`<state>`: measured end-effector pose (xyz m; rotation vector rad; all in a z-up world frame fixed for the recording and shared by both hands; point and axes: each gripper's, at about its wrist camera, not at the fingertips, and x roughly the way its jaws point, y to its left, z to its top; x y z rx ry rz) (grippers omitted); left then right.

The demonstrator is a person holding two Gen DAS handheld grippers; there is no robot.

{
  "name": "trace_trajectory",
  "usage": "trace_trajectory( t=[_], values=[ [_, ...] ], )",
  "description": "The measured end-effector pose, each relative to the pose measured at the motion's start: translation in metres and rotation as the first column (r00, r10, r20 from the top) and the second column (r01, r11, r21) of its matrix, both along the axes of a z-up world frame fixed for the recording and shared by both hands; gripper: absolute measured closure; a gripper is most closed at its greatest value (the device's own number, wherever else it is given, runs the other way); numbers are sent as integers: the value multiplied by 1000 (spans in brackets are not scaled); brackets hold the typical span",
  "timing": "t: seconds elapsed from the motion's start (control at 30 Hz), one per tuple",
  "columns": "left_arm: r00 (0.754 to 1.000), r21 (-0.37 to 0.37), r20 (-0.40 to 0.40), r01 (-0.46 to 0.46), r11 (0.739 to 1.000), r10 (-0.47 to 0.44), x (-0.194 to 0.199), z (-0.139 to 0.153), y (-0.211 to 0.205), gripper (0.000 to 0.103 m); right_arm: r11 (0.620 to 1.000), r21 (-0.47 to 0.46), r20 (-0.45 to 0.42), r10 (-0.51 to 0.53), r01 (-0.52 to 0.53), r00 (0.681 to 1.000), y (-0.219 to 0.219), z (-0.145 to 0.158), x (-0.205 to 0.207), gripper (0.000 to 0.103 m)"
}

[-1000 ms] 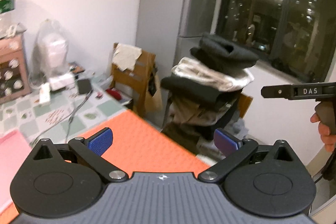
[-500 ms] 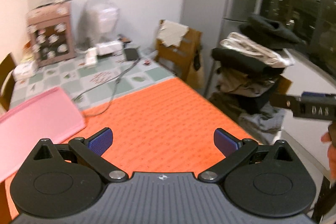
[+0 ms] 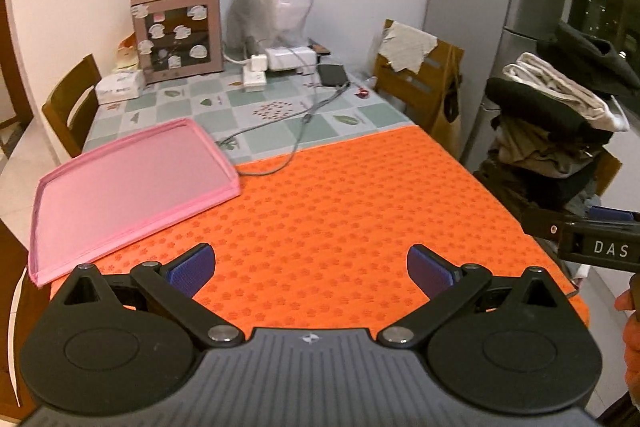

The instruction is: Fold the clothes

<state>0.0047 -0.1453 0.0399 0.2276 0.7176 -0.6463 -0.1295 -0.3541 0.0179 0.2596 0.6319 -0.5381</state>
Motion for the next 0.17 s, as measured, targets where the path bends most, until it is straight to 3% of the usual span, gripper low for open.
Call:
trace_trajectory(
  t=[0.17],
  values=[
    [999, -14, -21, -30, 999, 29, 13, -5, 2, 0, 1000, 1, -12, 19, -19, 1000, -2, -9, 17, 0]
  ],
)
